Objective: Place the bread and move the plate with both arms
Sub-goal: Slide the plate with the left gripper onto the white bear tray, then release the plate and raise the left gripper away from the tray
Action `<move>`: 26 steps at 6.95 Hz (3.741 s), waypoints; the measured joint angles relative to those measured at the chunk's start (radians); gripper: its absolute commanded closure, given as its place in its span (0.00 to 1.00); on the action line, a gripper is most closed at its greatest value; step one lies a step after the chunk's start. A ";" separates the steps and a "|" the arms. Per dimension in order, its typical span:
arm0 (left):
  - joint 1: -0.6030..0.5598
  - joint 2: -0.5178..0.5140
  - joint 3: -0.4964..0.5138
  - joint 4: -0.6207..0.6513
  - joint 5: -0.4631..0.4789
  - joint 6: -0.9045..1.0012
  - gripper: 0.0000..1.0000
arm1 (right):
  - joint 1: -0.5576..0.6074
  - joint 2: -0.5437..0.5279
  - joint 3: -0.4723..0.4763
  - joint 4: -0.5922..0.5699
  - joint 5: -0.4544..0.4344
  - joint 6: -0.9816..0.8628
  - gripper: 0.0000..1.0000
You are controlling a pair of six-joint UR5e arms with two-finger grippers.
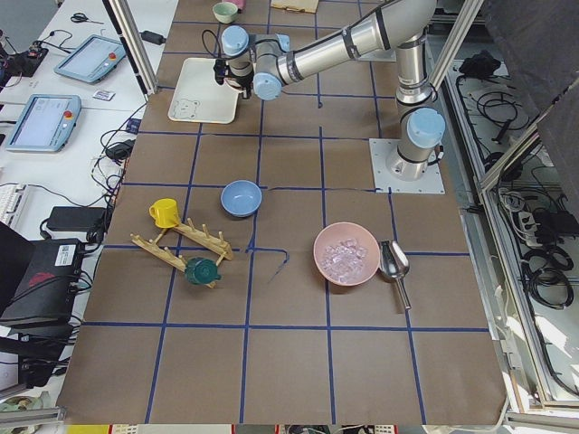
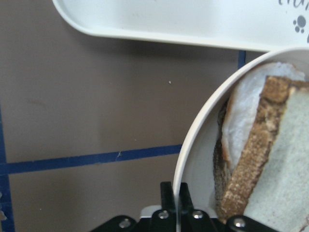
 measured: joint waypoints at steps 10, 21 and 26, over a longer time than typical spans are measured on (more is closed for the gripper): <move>-0.054 -0.423 0.443 0.008 -0.055 0.029 0.00 | -0.001 0.004 0.002 -0.005 -0.001 -0.006 0.00; 0.023 0.089 0.358 -0.573 0.254 0.094 0.00 | -0.003 0.004 0.003 -0.107 -0.006 -0.002 0.00; 0.045 0.345 0.076 -0.495 0.342 0.100 0.00 | -0.003 0.005 0.005 -0.116 0.001 -0.002 0.00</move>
